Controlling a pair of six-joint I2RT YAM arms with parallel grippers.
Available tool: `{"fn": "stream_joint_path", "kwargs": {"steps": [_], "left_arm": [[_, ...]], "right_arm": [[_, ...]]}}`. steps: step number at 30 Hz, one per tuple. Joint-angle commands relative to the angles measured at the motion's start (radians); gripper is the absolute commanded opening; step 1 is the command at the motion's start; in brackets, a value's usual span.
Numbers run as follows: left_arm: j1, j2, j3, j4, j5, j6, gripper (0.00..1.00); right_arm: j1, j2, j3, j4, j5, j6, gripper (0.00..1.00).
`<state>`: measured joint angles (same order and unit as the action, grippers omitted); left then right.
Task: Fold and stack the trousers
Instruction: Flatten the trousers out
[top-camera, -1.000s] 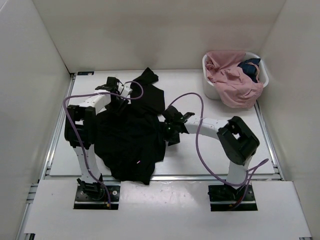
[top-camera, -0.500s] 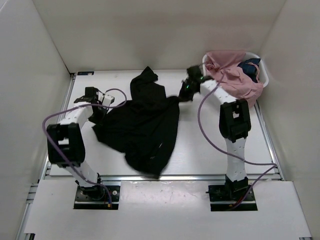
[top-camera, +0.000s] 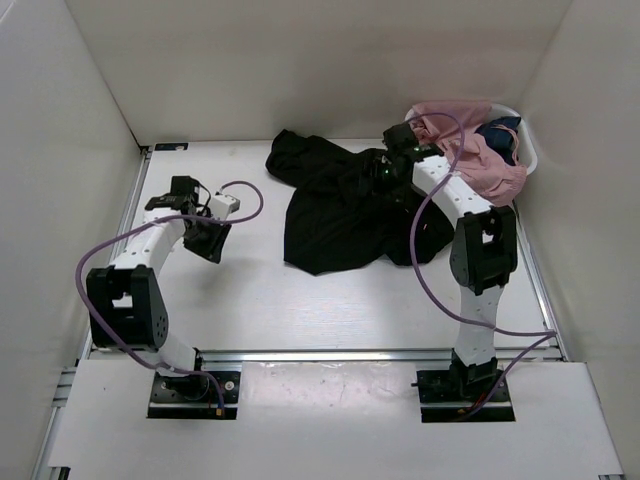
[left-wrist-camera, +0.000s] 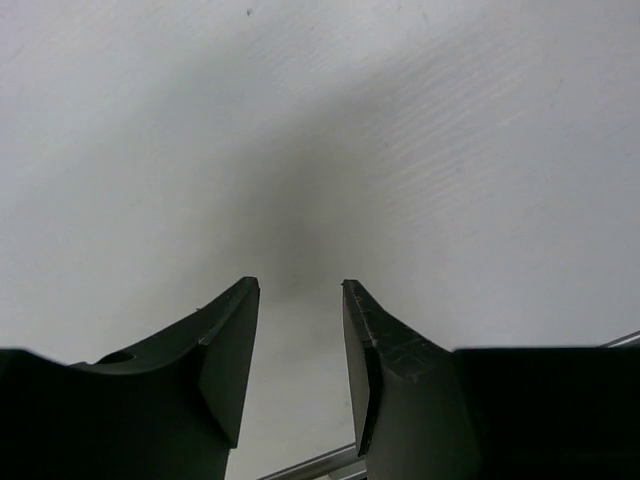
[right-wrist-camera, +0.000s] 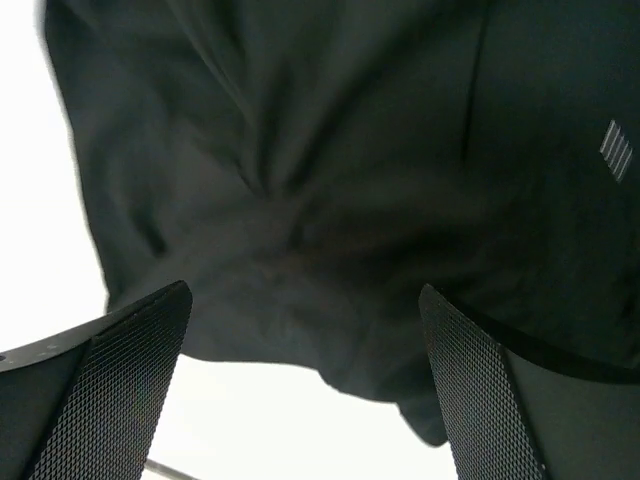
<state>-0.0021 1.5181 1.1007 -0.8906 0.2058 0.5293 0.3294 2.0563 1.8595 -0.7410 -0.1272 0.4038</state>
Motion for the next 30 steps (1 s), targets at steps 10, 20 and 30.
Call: {"fn": "stream_joint_path", "kwargs": {"steps": [10, 20, 30], "left_arm": [[-0.119, 0.082, 0.154, -0.014, 0.064, -0.074, 0.55], [-0.164, 0.082, 0.103, -0.005, 0.023, -0.074, 0.62], [-0.291, 0.29, 0.378, 0.004, 0.0, -0.083, 0.81]], "right_arm": [[-0.004, 0.085, -0.018, -0.104, 0.331, 0.17, 0.99], [-0.013, 0.16, -0.092, -0.049, 0.291, 0.202, 0.23], [0.184, -0.402, -0.572, -0.044, 0.462, 0.246, 0.0]]}}
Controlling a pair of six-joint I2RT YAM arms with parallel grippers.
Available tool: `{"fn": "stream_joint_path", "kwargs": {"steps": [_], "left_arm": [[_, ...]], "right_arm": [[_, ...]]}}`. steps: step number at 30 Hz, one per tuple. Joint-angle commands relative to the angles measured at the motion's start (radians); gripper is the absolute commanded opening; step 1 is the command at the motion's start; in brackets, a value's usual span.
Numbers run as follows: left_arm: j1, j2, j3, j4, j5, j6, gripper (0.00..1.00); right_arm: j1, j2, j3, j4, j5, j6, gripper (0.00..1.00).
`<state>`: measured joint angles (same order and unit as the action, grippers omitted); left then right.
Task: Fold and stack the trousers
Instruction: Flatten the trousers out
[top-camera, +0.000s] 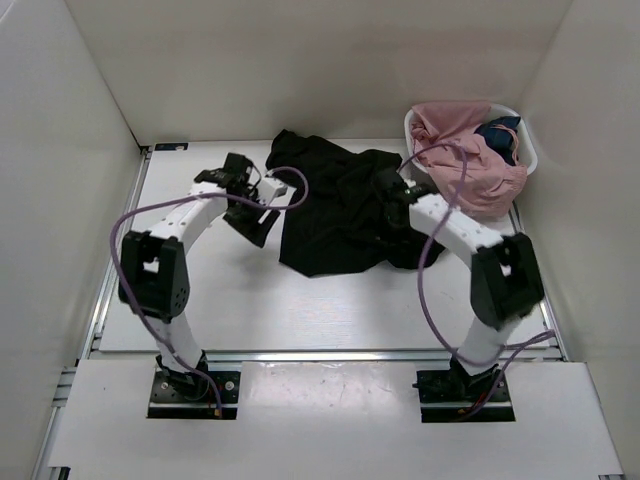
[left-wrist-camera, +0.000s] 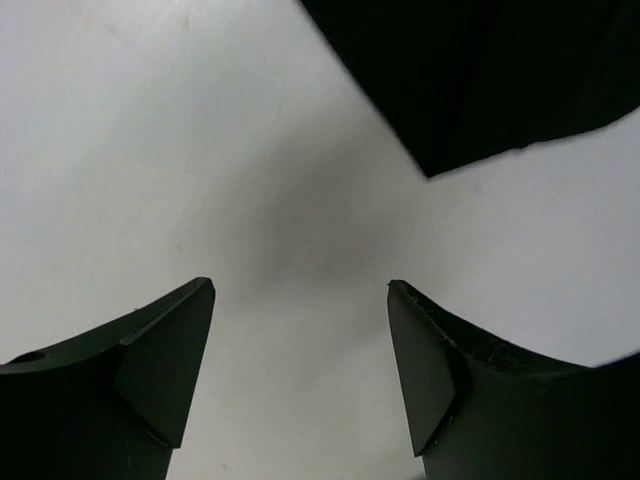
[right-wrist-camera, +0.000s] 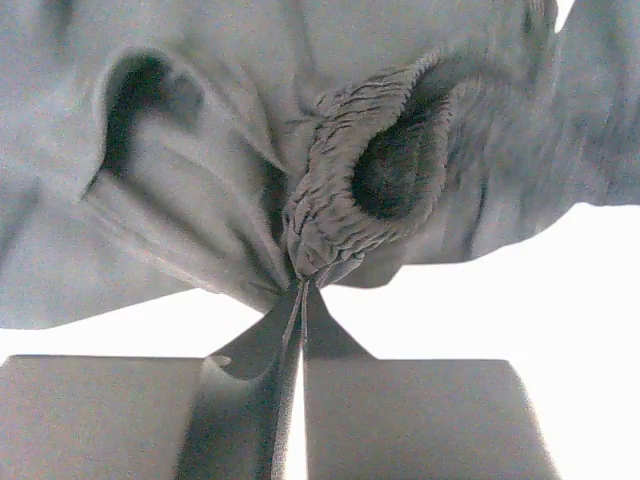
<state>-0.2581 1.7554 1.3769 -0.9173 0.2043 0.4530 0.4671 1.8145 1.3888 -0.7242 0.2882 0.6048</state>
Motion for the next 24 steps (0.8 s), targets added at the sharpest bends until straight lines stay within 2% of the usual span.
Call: {"fn": "stream_joint_path", "kwargs": {"steps": [1, 4, 6, 11, 12, 13, 14, 15, 17, 19, 22, 23, 24], "left_arm": [[-0.046, 0.085, 0.137, 0.031, -0.008, -0.016, 0.81], [-0.075, 0.223, 0.295, 0.031, -0.019, -0.053, 0.82], [-0.084, 0.317, 0.408, 0.041, -0.031, -0.089, 0.82], [-0.104, 0.455, 0.606, 0.069, -0.077, -0.122, 0.86], [-0.113, 0.489, 0.663, 0.081, -0.077, -0.131, 0.91], [-0.122, 0.504, 0.686, 0.09, -0.077, -0.131, 0.92], [-0.122, 0.519, 0.704, 0.09, -0.077, -0.131, 0.94], [-0.131, 0.542, 0.717, 0.103, -0.077, -0.131, 0.96], [-0.142, 0.567, 0.726, 0.126, -0.086, -0.131, 0.96], [-0.142, 0.608, 0.726, 0.126, -0.086, -0.14, 0.96], [-0.142, 0.639, 0.712, 0.126, -0.045, -0.166, 0.96], [-0.142, 0.639, 0.702, 0.126, -0.025, -0.166, 0.94], [-0.142, 0.639, 0.692, 0.126, -0.013, -0.175, 0.92]], "right_arm": [[0.068, -0.203, -0.149, -0.061, 0.037, 0.085, 0.0], [0.132, -0.403, -0.316, -0.132, 0.065, 0.186, 0.0], [0.168, -0.47, -0.39, -0.184, 0.065, 0.248, 0.0], [0.177, -0.734, -0.638, -0.313, 0.1, 0.496, 0.0], [0.177, -0.782, -0.675, -0.326, 0.111, 0.536, 0.0], [0.177, -0.876, -0.712, -0.336, 0.111, 0.571, 0.07], [0.177, -0.923, -0.747, -0.336, 0.111, 0.604, 0.54], [0.177, -0.967, -0.804, -0.336, 0.111, 0.657, 0.65], [0.177, -1.085, -0.846, -0.31, 0.111, 0.699, 0.74], [0.168, -1.17, -0.885, -0.293, 0.135, 0.74, 0.76], [0.168, -1.198, -0.907, -0.279, 0.176, 0.776, 0.77], [0.168, -1.198, -0.907, -0.267, 0.186, 0.785, 0.83], [0.168, -1.172, -0.919, -0.248, 0.186, 0.785, 0.83]]}}
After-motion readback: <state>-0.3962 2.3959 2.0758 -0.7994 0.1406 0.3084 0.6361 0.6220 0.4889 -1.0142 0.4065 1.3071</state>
